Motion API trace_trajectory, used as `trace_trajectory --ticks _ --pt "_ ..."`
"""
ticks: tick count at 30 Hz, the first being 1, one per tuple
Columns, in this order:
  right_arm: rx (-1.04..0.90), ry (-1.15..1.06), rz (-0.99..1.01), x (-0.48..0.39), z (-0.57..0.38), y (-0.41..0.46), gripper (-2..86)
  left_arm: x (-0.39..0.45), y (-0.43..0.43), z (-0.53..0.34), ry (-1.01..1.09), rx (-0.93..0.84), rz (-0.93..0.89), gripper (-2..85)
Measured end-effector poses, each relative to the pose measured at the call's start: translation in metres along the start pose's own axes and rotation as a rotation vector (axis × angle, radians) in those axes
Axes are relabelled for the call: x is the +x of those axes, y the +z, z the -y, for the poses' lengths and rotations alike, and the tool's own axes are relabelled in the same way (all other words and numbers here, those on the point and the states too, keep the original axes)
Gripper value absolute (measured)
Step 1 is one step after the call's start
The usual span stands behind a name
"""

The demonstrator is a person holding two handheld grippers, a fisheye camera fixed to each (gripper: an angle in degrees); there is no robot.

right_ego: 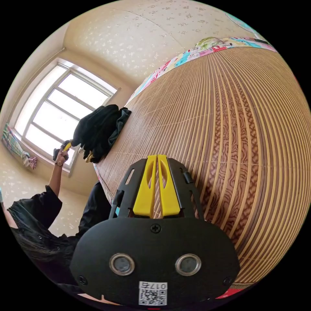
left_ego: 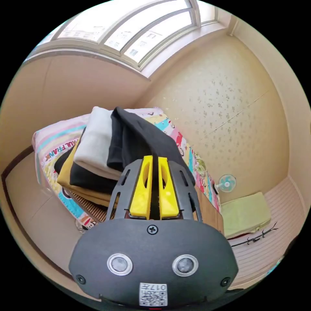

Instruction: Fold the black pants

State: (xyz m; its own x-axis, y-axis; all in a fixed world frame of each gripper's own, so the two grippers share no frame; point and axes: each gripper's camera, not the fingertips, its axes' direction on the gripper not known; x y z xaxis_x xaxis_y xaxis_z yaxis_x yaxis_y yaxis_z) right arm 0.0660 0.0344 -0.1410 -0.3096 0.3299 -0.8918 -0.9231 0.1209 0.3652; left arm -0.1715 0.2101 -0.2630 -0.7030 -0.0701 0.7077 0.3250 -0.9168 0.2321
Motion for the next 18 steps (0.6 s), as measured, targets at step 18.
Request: trace_trajectory --ticks 18 --pt "0.009 -0.041 -0.069 -0.012 0.013 -0.009 0.9 0.342 0.132 -0.420 1.002 -0.670 -0.691 0.3"
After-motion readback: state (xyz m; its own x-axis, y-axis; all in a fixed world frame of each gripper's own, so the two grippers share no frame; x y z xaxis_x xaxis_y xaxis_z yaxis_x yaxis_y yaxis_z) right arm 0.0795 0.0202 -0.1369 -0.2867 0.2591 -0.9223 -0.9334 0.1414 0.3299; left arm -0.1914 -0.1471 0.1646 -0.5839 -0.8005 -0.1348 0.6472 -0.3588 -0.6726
